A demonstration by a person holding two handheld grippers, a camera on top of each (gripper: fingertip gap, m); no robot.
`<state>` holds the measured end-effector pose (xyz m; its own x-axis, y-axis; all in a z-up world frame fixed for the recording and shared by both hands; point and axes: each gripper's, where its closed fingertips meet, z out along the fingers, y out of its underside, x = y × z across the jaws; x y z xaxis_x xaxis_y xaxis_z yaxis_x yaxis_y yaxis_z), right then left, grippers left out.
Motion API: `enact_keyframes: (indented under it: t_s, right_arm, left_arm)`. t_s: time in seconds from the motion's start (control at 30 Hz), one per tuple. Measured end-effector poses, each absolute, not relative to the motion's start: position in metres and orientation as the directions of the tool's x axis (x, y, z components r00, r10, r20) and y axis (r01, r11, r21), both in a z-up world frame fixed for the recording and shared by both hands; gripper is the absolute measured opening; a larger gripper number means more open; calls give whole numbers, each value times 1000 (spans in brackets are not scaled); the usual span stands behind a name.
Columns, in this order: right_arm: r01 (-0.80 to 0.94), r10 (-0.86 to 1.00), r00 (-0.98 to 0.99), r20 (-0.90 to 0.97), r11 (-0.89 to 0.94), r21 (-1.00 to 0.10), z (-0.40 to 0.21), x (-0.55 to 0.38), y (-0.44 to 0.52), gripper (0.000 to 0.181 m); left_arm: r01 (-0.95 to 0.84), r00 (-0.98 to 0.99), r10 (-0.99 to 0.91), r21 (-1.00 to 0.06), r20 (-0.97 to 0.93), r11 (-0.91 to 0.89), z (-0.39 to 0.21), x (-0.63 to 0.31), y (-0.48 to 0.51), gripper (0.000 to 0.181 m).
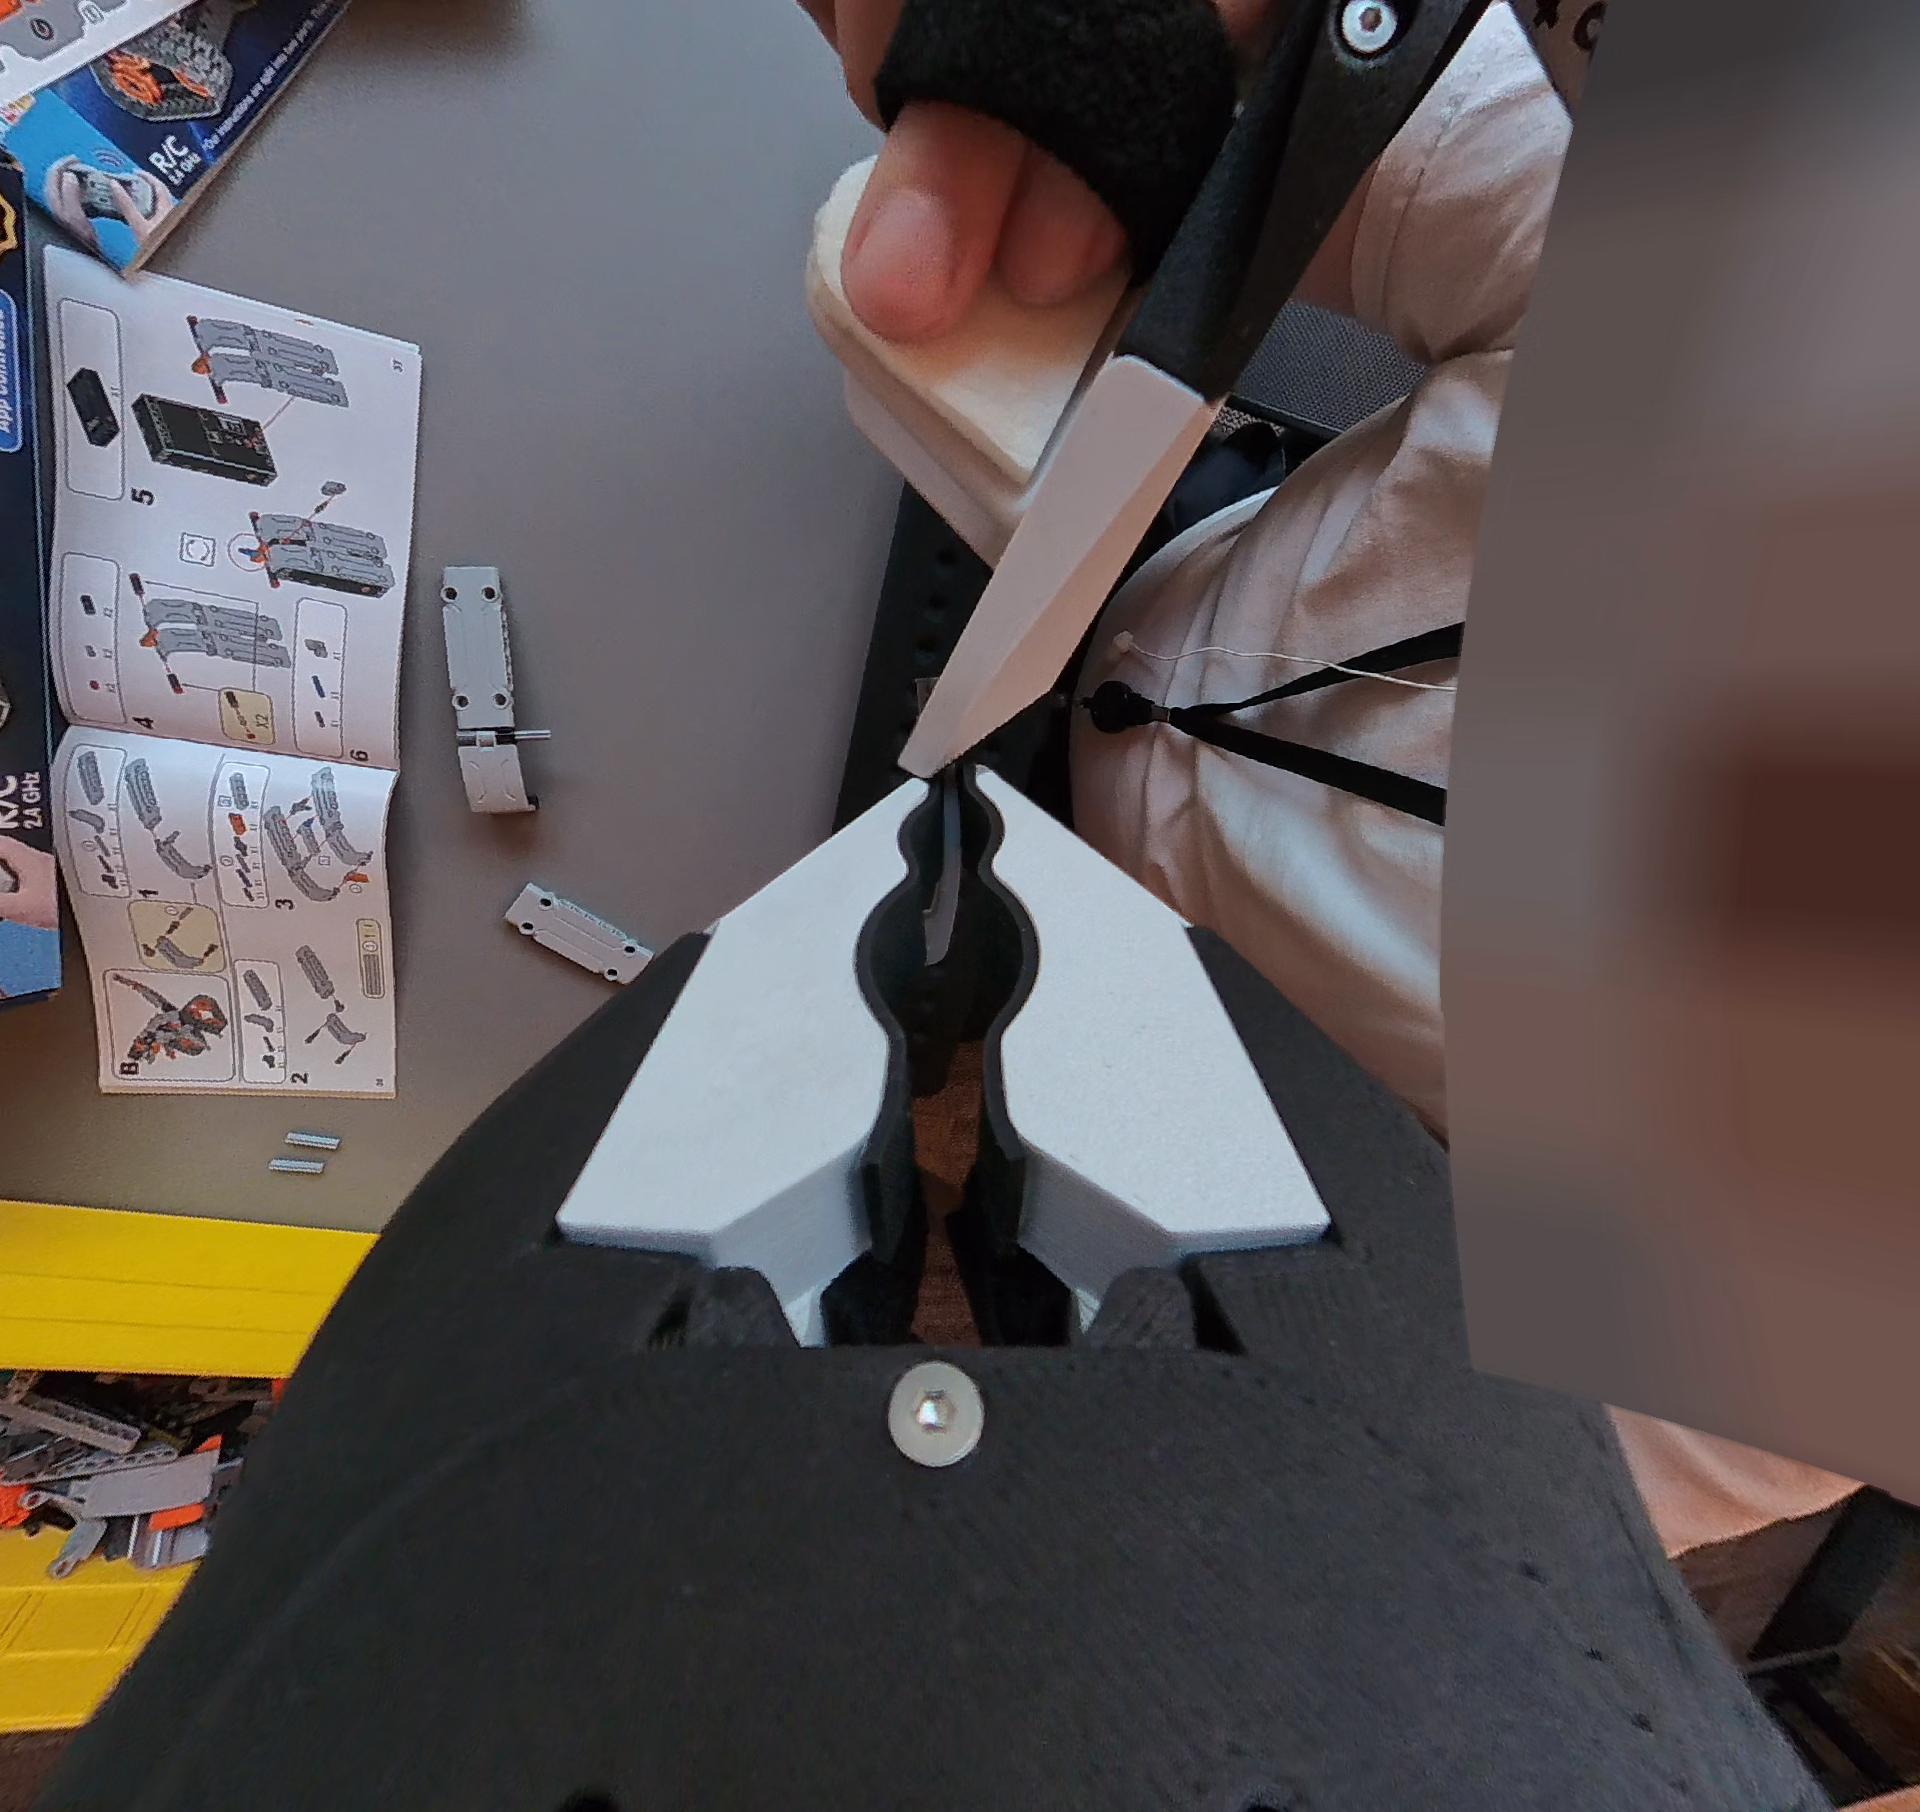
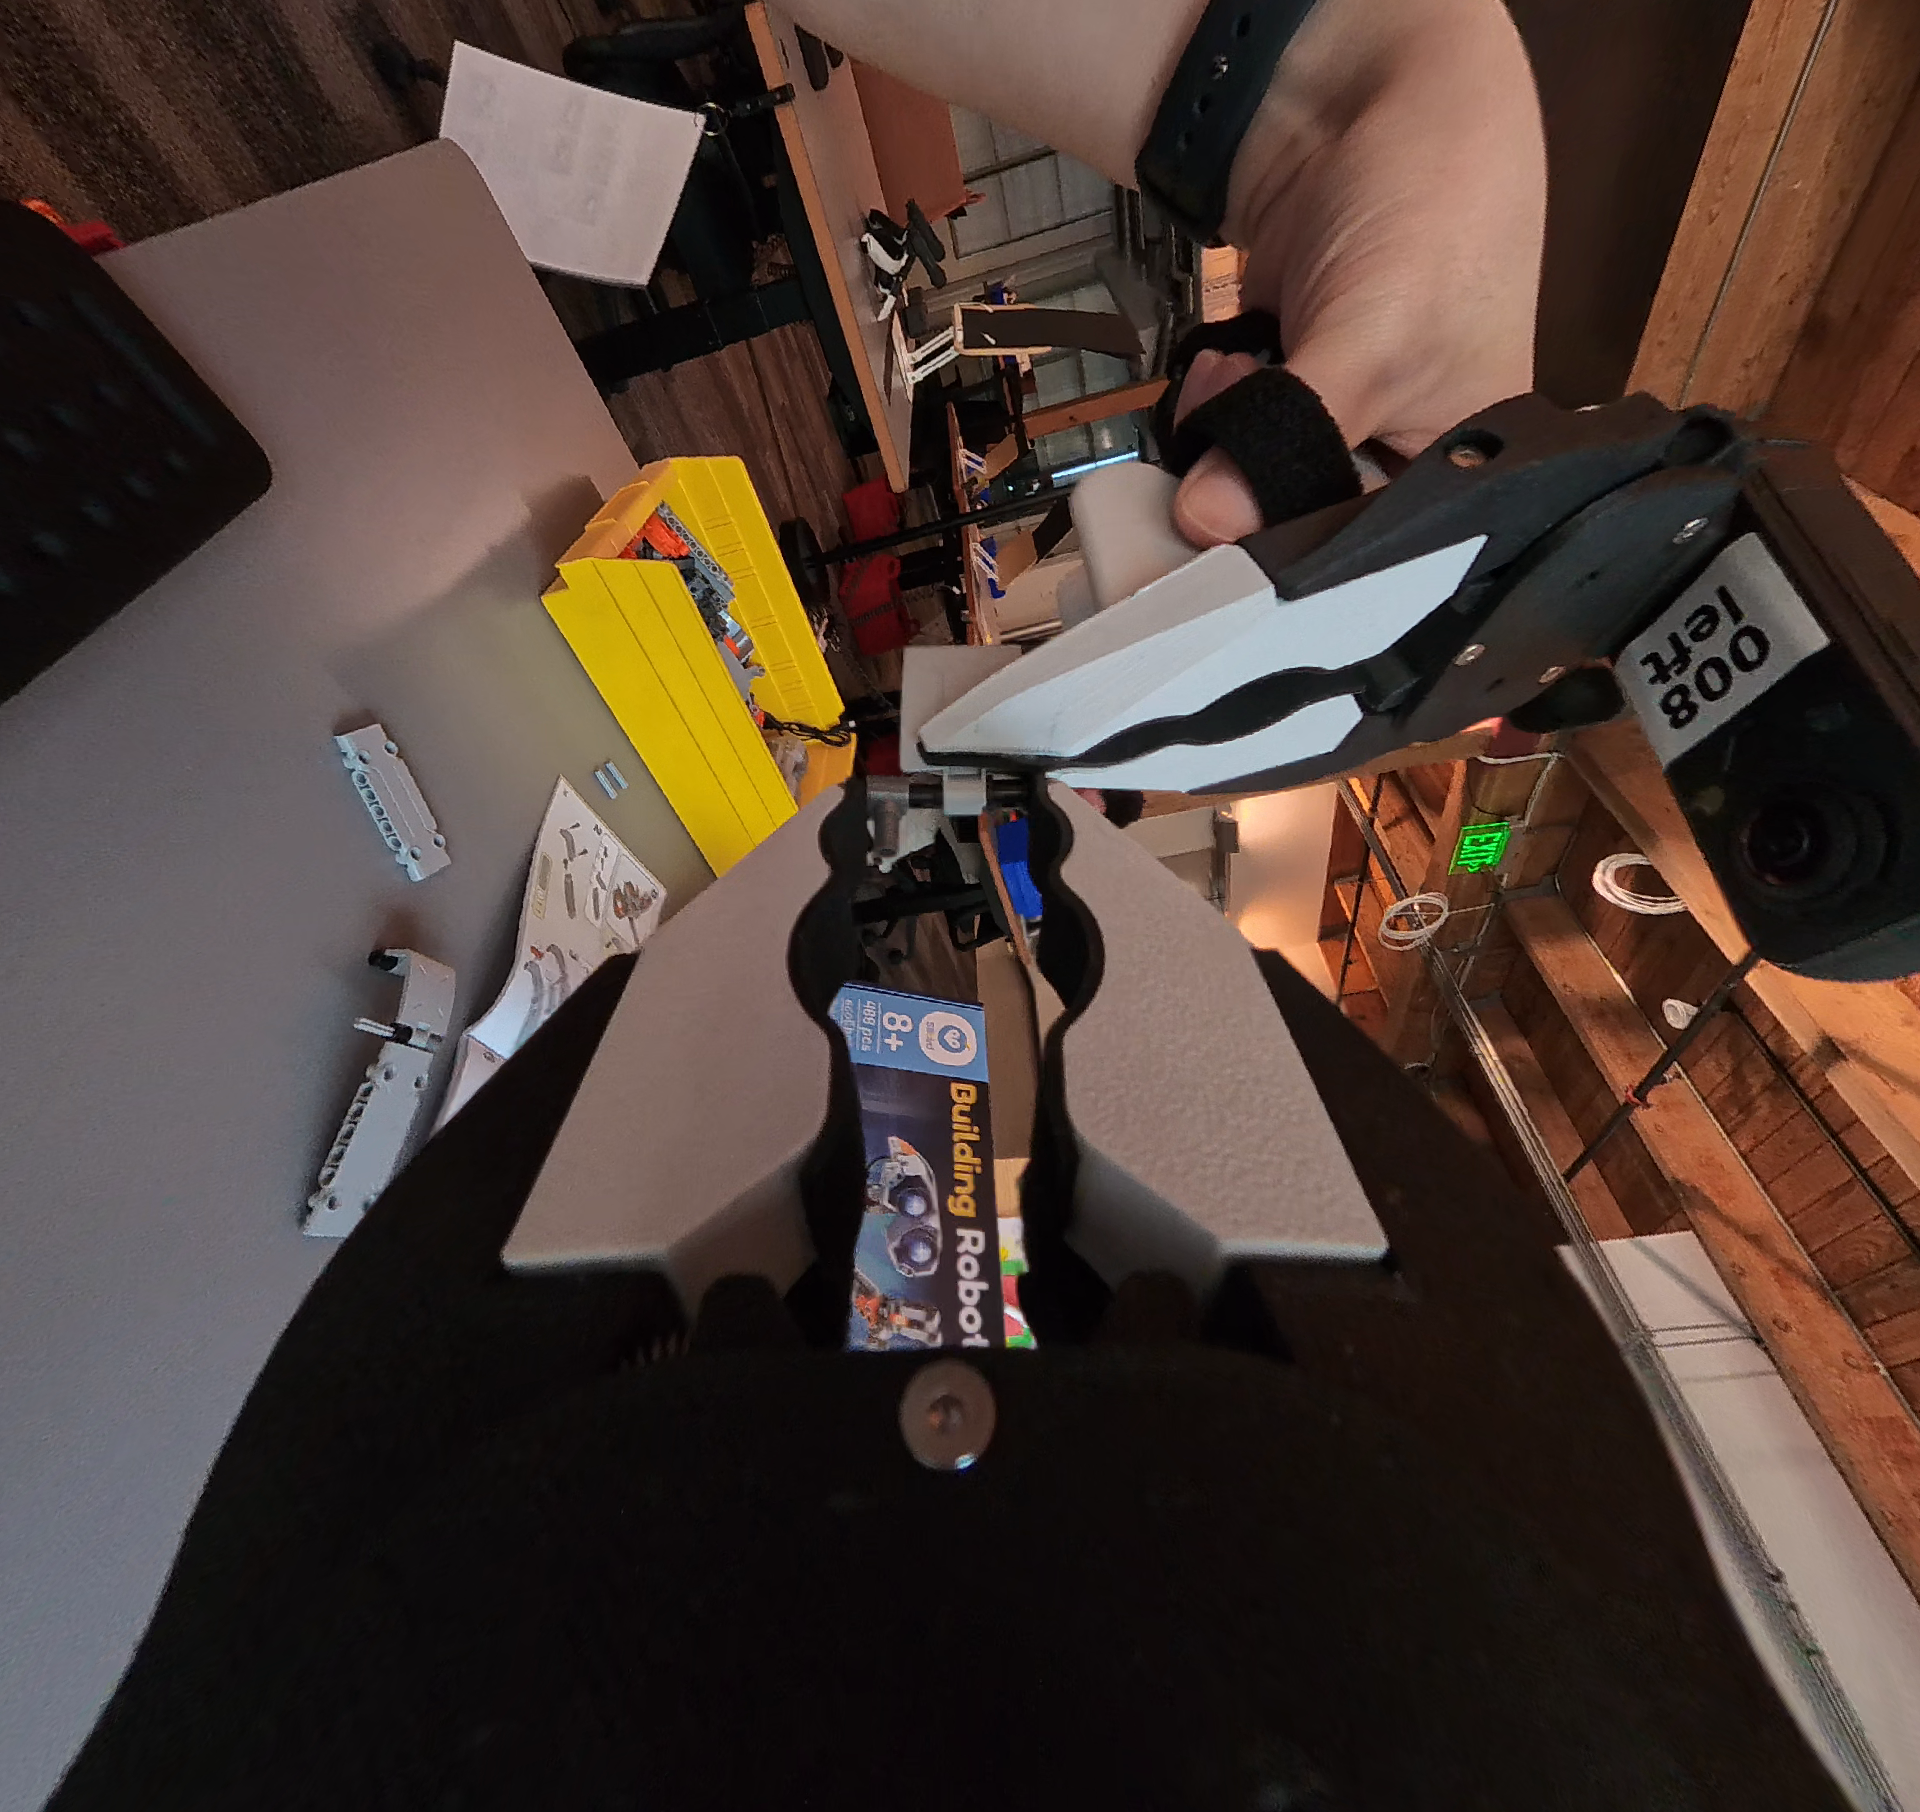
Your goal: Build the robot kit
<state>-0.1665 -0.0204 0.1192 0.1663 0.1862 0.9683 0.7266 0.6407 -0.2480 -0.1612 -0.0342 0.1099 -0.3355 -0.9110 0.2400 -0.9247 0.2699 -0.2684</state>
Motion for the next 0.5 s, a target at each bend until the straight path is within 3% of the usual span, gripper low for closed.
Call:
enact_keyframes:
  t_s: [0.33,0.5]
  right_arm:
    - [700,218,178,960,657,-279,121,-167,-26,28]
    - [709,182,149,972,666,-233,119,-168,-25,29]
  left_arm:
    - [-918,-349,-899,-289,263,272,112,-162,-39,1]
    - [-921,-345,-896,-287,278,265,109,-163,-39,1]
